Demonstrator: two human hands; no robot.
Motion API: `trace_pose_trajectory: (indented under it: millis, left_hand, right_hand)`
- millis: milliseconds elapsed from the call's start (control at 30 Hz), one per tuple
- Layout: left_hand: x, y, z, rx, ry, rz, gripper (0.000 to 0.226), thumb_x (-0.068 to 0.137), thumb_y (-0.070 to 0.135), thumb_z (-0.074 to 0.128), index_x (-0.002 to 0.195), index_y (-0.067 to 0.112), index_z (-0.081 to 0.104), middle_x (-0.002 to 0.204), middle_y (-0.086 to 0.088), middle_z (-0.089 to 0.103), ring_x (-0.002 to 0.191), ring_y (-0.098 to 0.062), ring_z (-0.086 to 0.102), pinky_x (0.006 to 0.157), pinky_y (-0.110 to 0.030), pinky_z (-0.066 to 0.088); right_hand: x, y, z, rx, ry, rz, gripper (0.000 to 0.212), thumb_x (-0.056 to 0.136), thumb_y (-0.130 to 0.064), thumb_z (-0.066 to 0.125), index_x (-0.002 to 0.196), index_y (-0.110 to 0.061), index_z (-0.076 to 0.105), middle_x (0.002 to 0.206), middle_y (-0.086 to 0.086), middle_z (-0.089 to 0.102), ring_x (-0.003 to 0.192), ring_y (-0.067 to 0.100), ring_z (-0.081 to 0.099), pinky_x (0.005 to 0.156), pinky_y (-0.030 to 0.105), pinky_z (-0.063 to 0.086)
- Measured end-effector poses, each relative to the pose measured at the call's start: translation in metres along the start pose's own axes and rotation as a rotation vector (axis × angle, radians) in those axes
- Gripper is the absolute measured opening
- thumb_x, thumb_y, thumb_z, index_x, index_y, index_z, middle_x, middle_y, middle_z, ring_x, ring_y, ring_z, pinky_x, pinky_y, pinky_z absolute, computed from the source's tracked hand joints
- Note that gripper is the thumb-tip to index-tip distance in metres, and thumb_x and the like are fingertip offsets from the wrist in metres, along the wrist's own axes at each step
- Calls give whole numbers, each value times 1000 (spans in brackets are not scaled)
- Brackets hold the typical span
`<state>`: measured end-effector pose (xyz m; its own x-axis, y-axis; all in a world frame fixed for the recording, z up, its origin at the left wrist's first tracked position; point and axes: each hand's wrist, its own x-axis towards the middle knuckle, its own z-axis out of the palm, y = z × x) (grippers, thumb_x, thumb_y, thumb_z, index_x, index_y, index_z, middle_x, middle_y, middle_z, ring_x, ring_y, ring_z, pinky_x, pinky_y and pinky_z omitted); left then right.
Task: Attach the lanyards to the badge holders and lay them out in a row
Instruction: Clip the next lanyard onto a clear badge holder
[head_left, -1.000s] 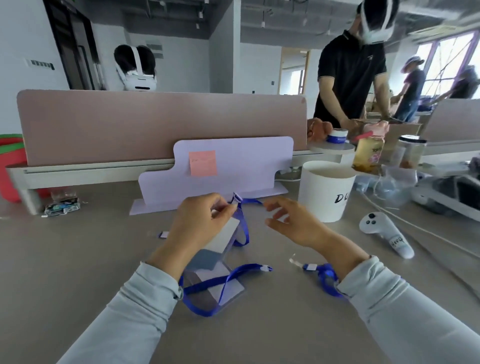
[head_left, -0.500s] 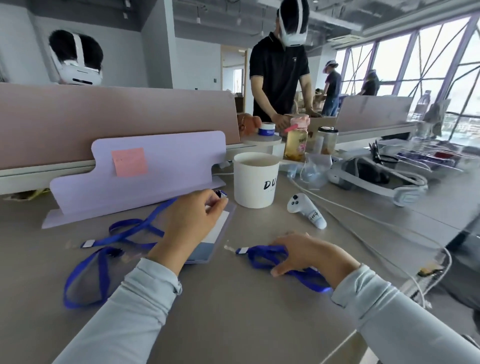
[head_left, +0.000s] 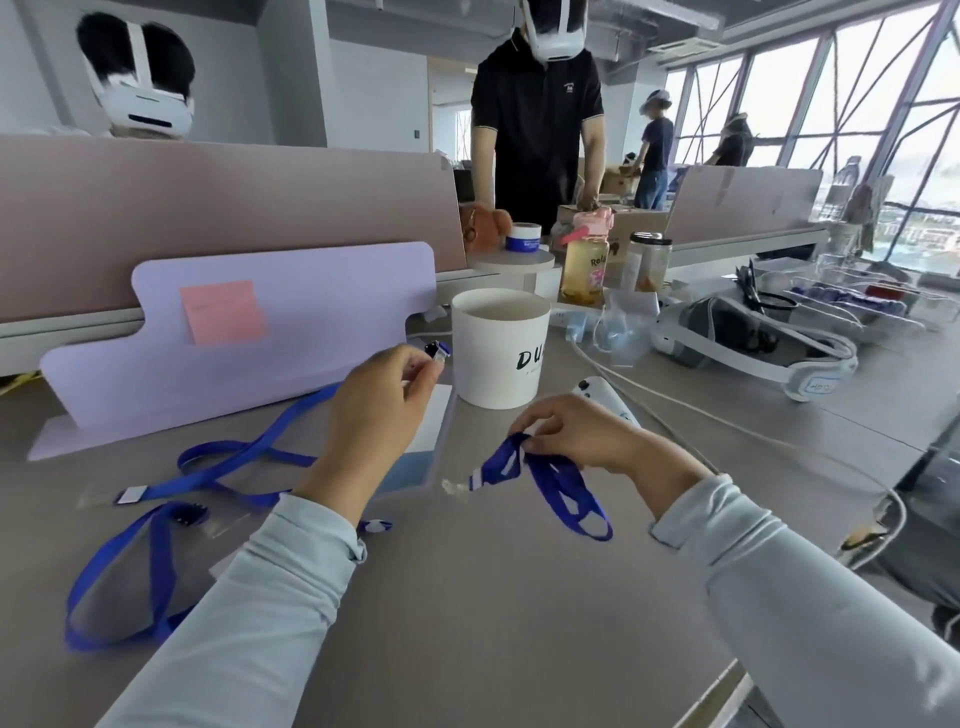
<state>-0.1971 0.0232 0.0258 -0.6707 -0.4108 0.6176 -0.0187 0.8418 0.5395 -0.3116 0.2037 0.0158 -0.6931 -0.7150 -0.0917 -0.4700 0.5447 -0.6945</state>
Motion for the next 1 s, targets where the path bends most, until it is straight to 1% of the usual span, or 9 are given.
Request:
trace_pose_trajectory:
  millis: [167, 300, 467, 567, 633, 733, 867, 933, 1000]
  left_hand:
    - [15, -9, -11, -17, 109, -25, 19, 91, 28, 53, 90, 11, 63, 82, 5, 62, 74, -10, 53, 61, -22, 37]
    - [24, -19, -27, -21, 188, -55, 18, 91, 25, 54, 92, 10, 64, 81, 5, 61, 75, -14, 54, 65, -25, 37]
    - [32, -23, -20, -4, 181, -49, 19, 91, 24, 53, 95, 8, 64, 88, -3, 67, 75, -13, 53, 57, -14, 34]
    - [35, -27, -15, -4, 169, -48, 19, 91, 23, 53, 95, 9, 64, 89, -4, 68, 74, -13, 52, 58, -8, 32]
    - [36, -29, -12, -6, 160, -53, 18, 91, 23, 53, 95, 9, 64, 88, -1, 67, 73, -12, 52, 58, -8, 32]
    - [34, -31, -10, -4, 134, -66, 17, 92, 25, 52, 95, 12, 63, 85, 5, 61, 73, -11, 51, 59, -9, 33]
    - [34, -33, -10, -44, 95, -86, 15, 91, 26, 54, 91, 15, 63, 86, 6, 65, 78, -9, 55, 62, -13, 38]
    - [36, -32, -16, -60, 31, -107, 15, 90, 27, 55, 92, 15, 65, 89, 5, 67, 80, -9, 57, 68, -20, 44]
    - [37, -30, -28, -40, -16, -110, 15, 90, 26, 55, 94, 16, 65, 91, 5, 66, 82, -10, 58, 75, -26, 47]
  right_hand:
    - [24, -14, -30, 460, 220, -89, 21, 87, 0, 59, 85, -20, 68, 80, 5, 66, 68, 13, 59, 56, 15, 52]
    - [57, -34, -63, 688, 518, -169, 18, 86, 3, 60, 102, -1, 67, 77, 8, 65, 59, 8, 61, 55, 12, 51]
    - [102, -60, -83, 507, 800, -289, 19, 85, 3, 58, 100, 0, 69, 84, 10, 69, 63, 7, 65, 66, 16, 54]
    - [120, -63, -78, 288, 886, -280, 23, 85, -4, 57, 103, -8, 71, 96, 10, 71, 77, 13, 59, 64, 3, 43]
    - [127, -62, -72, 198, 883, -254, 24, 86, -6, 56, 105, -10, 70, 98, 11, 71, 77, 14, 57, 61, 4, 40]
    - [133, -56, -58, 113, 770, -176, 27, 89, -9, 53, 111, -14, 68, 111, 11, 67, 90, 23, 61, 78, 23, 46]
    - [133, -46, -46, -55, 729, -124, 32, 93, -18, 51, 124, -20, 60, 136, 6, 45, 103, 21, 58, 81, 16, 39]
    - [126, -54, -38, -12, 747, -272, 28, 94, -17, 50, 117, -19, 64, 123, 4, 53, 88, 9, 59, 77, 16, 39]
    - [115, -67, -26, 72, 563, -477, 25, 93, -10, 51, 112, -16, 66, 104, 0, 61, 69, -4, 55, 69, 17, 42]
